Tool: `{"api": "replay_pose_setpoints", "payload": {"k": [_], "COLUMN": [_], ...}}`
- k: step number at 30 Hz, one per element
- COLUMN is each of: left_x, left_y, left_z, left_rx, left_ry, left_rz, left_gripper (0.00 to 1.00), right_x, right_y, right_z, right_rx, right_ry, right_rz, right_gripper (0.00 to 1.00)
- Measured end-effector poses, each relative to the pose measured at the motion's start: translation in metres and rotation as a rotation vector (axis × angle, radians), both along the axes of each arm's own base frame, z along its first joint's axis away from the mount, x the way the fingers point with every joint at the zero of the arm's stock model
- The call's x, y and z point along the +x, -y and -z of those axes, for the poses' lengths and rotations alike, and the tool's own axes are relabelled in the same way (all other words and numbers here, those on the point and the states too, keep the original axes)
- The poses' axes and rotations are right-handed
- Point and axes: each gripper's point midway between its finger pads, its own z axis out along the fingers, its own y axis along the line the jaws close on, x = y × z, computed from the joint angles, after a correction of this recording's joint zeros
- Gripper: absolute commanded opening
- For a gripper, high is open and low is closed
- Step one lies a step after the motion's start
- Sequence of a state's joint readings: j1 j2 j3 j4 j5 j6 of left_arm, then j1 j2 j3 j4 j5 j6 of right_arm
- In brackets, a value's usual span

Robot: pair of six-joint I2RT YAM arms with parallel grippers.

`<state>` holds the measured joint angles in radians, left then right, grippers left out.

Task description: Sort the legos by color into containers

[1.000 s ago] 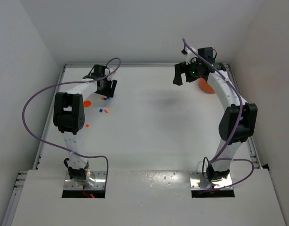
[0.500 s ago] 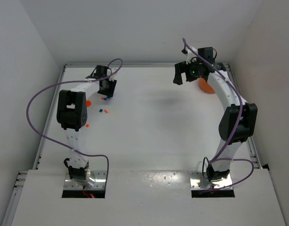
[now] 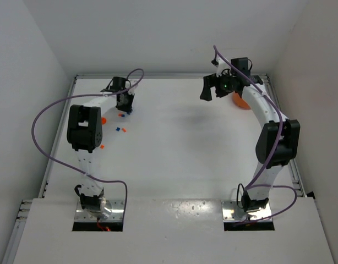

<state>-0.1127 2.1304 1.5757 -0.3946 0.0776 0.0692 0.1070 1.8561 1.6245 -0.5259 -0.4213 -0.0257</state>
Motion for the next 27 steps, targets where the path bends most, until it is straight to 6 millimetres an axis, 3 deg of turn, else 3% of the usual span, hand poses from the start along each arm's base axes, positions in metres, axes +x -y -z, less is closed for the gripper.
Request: {"api": "replay_pose_setpoints", "payload": {"k": [4, 7, 14, 17, 22, 27], "left_x": [-0.005, -0.022, -0.059, -0.08, -0.113, -0.129], "left_y": [0.013, 0.029, 0.069, 0.091, 0.118, 0.143], "left_z": [-0.003, -0.013, -0.093, -0.117, -0.136, -0.149], "left_rx": [-0.088, -0.213, -0.54, -0.692, -0.882, -0.995], "left_ry": [-0.007, -0.03, -0.003, -0.041, -0.144, -0.216], "left_rz": [0.054, 0.126, 0.357, 0.461, 0.562, 0.638], "left_gripper": [0.0, 0.0, 0.0, 0.0, 0.0, 0.0], "right_x": [-0.011, -0.014, -0.026, -0.029, -0.035, -0.038], "right_y": [-0.015, -0.028, -0.054, -0.068, -0.093, -0.121], "right_z": [0.005, -0.001, -0.009, -0.025, -0.047, -0.045], "right_rx": [0.077, 0.147, 0.307, 0.393, 0.495, 0.545], "right_ry": [-0.037, -0.029, -0.025, -0.011, -0.004, -0.032], "right_rz": [-0.059, -0.11, -0.213, -0.271, -0.359, -0.438], "right_gripper": [0.99, 0.99, 0.96, 0.86, 0.72, 0.65]}}
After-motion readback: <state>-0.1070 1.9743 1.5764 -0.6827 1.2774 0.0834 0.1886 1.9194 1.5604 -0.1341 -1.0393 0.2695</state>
